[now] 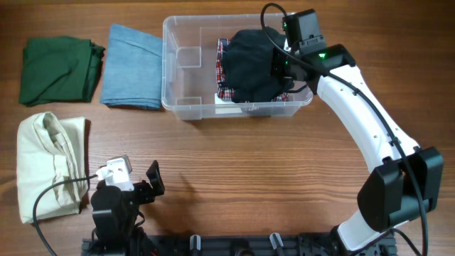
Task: Pack container
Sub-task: 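Lower the black garment onto the plaid garment and release it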
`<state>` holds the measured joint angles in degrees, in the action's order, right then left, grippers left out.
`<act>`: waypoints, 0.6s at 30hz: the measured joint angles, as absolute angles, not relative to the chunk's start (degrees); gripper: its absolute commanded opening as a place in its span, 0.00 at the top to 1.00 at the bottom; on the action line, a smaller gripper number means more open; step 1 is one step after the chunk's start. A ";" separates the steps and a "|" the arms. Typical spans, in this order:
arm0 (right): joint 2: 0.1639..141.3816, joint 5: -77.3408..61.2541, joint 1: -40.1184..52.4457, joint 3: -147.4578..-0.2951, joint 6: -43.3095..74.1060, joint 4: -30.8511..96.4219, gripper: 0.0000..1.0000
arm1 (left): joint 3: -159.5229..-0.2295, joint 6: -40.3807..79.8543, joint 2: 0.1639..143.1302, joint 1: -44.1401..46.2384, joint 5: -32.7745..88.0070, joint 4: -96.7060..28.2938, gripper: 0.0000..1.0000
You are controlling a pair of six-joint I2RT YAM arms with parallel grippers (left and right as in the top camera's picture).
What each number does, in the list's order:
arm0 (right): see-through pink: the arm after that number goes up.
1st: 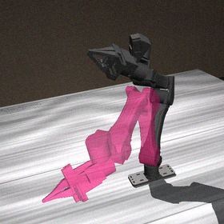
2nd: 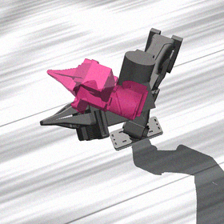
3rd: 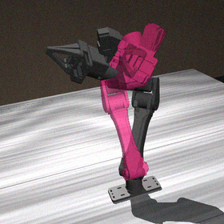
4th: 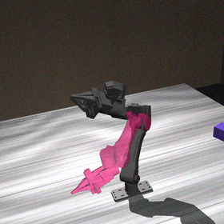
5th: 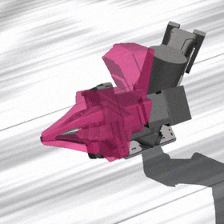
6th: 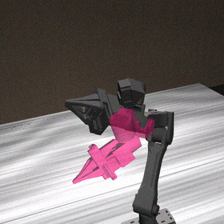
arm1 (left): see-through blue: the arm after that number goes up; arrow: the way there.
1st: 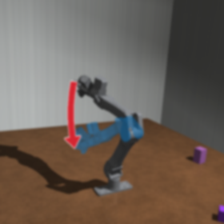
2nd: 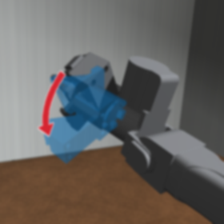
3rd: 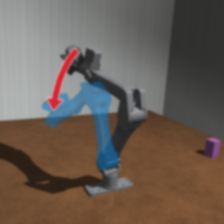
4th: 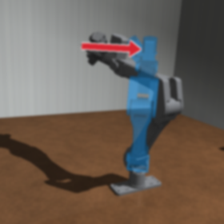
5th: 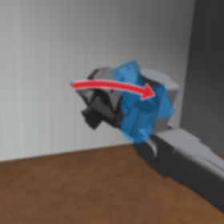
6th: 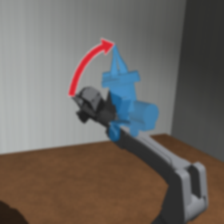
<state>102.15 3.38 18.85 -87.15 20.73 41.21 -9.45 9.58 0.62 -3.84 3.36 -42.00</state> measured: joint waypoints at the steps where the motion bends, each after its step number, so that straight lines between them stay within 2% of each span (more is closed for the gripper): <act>1: 102.15 4.16 18.85 -87.15 20.51 41.67 0.40 | -9.45 9.58 0.62 -3.84 3.36 -42.02 0.00; 6: 102.15 7.66 18.85 -87.18 19.73 44.14 0.37 | -9.45 9.58 0.62 -3.84 3.36 -42.02 0.00; 10: 102.15 9.54 18.85 -87.18 17.85 44.58 0.41 | -9.45 9.58 0.62 -3.84 3.36 -42.02 0.00; 14: 102.15 10.37 18.85 -87.26 15.05 44.56 0.50 | -9.45 9.58 0.62 -3.84 3.36 -42.02 0.00; 18: 102.15 10.61 18.85 -87.81 12.53 44.01 0.72 | -9.45 9.58 0.62 -3.84 3.36 -42.02 0.00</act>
